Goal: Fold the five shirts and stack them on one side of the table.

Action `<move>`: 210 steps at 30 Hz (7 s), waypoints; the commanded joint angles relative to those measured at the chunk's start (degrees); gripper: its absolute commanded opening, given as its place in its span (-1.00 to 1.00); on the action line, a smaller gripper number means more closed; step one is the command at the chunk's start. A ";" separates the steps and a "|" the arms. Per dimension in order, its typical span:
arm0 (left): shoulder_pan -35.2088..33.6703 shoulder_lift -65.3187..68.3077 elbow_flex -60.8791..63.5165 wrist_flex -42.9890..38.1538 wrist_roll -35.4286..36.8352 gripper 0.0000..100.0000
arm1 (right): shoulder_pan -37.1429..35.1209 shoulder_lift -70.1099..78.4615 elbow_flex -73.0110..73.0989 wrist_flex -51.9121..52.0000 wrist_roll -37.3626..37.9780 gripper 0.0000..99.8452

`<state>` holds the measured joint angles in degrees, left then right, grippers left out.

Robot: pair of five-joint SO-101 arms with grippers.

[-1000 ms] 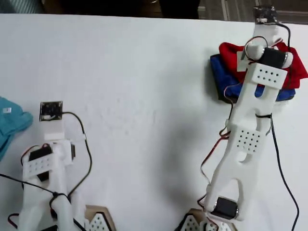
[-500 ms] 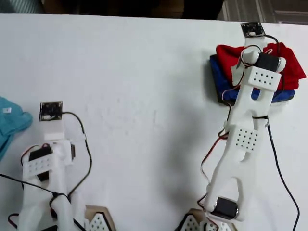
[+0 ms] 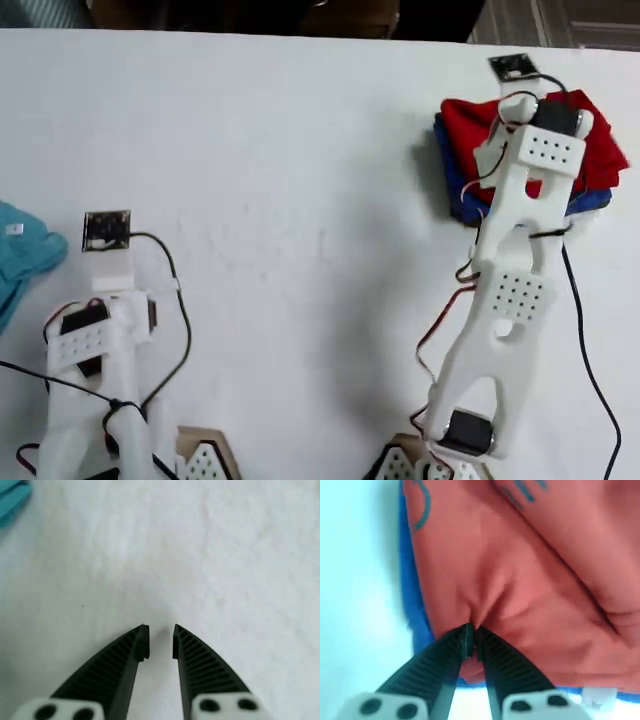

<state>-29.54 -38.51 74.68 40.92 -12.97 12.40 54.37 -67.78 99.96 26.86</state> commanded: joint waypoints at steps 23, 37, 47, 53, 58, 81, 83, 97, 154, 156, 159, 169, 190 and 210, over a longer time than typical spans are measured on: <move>0.53 -1.14 0.04 -0.79 -0.18 -0.79 | -0.22 -21.85 6.24 -6.29 0.62 -0.80; 0.53 -1.14 0.04 -0.79 -0.18 -0.79 | 6.46 -11.82 5.71 -10.15 0.79 -0.68; 0.53 -1.14 0.04 -0.79 -0.18 -0.79 | 7.60 -7.60 5.71 -16.22 0.79 -0.69; 0.53 -1.14 0.04 -0.79 -0.18 -0.79 | 7.69 -5.58 5.71 -16.75 5.19 -0.69; 0.53 -1.14 0.04 -0.79 -0.18 -0.79 | 7.78 -5.23 5.63 -16.92 6.24 -0.73; 0.53 -1.14 0.04 -0.79 -0.18 -0.79 | 7.25 1.19 -8.88 -39.25 6.42 -0.96; 0.53 -1.14 0.04 -0.79 -0.18 -0.79 | 7.34 4.09 -9.14 -44.97 6.33 -0.96; 0.53 -1.14 0.04 -0.79 -0.18 -0.79 | 7.78 8.75 -12.31 -53.49 5.98 -0.89; 0.53 -1.14 0.04 -0.79 -0.18 -0.79 | 10.24 21.67 -27.08 -65.27 -5.80 -0.96; 0.53 -1.14 0.04 -0.79 -0.18 -0.79 | 10.59 23.78 -27.08 -67.12 -5.80 -0.96; 0.53 -1.14 0.04 -0.79 -0.18 -0.79 | 11.12 27.03 -27.08 -69.05 -5.71 -0.96; 0.53 -1.14 0.04 -0.79 -0.18 -0.79 | 11.38 33.71 -27.60 -69.14 2.81 -0.96; 0.53 -1.14 0.04 -0.79 -0.18 -0.79 | 9.01 9.54 -27.60 -60.35 -3.43 -0.96; 0.53 -1.14 0.04 -0.79 -0.18 -0.79 | -4.97 -33.80 -27.08 1.71 -3.34 -0.96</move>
<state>-29.54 -38.51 74.68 40.92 -12.97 9.76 29.32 -93.63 97.14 23.78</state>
